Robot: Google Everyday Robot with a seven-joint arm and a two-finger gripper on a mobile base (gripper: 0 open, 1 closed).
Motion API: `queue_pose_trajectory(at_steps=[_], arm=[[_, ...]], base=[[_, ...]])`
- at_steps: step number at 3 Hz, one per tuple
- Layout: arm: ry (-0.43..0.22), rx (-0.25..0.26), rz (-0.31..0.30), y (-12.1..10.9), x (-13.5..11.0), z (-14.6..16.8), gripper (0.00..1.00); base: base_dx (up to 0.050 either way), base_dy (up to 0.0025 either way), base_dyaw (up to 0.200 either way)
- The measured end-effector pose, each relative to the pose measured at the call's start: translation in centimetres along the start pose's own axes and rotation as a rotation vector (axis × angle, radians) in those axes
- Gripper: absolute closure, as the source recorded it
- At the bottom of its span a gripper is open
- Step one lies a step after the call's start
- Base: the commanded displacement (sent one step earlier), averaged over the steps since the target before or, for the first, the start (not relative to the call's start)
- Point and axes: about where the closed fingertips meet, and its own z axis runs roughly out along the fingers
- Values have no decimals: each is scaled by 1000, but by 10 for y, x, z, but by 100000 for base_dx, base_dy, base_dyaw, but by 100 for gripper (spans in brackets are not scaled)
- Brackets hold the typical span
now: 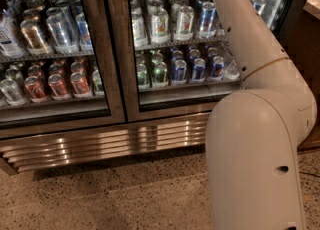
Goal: Open right fridge door
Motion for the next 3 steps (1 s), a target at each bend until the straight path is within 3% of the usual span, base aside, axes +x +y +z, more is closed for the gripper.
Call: queue_pose_trajectory(at_steps=[1, 3], arm=[[0, 0, 0, 0, 0, 0, 82], [0, 0, 0, 0, 0, 0, 34]], base=[[0, 0, 0], [0, 0, 0]])
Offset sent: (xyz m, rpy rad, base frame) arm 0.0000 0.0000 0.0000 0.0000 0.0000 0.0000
